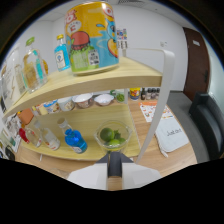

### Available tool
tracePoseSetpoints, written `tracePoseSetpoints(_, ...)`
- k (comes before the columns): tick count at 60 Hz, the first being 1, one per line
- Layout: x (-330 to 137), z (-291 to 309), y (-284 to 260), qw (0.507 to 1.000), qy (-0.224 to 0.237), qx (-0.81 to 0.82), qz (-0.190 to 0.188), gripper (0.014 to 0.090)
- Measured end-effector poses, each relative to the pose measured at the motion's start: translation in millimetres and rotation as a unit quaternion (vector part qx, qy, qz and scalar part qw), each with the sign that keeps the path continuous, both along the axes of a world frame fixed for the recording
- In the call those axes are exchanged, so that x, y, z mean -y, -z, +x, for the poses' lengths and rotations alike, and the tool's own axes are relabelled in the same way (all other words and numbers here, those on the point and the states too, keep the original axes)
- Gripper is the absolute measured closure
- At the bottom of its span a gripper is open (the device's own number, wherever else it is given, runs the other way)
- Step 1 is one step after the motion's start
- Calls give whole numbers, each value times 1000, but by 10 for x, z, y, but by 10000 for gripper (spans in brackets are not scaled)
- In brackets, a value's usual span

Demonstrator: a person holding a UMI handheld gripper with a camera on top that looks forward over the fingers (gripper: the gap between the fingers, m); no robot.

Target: Make me a cup of Mojito.

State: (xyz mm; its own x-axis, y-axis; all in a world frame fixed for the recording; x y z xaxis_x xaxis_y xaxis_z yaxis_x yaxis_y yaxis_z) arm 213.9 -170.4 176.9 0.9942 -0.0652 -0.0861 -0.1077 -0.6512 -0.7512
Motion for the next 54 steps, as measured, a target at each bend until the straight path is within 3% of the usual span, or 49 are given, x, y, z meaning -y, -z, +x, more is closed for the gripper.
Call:
tracePoseSetpoints(14,348,-214,-241,999,-1,1,36,886)
tracePoseSetpoints(27,732,-645,-8,1000,-12,-6,28,886)
tracePoseSetpoints(38,797,-886,152,997,-38,59,35,886)
tracePoseSetpoints(54,542,-836,-146,939,-104,308,113,887)
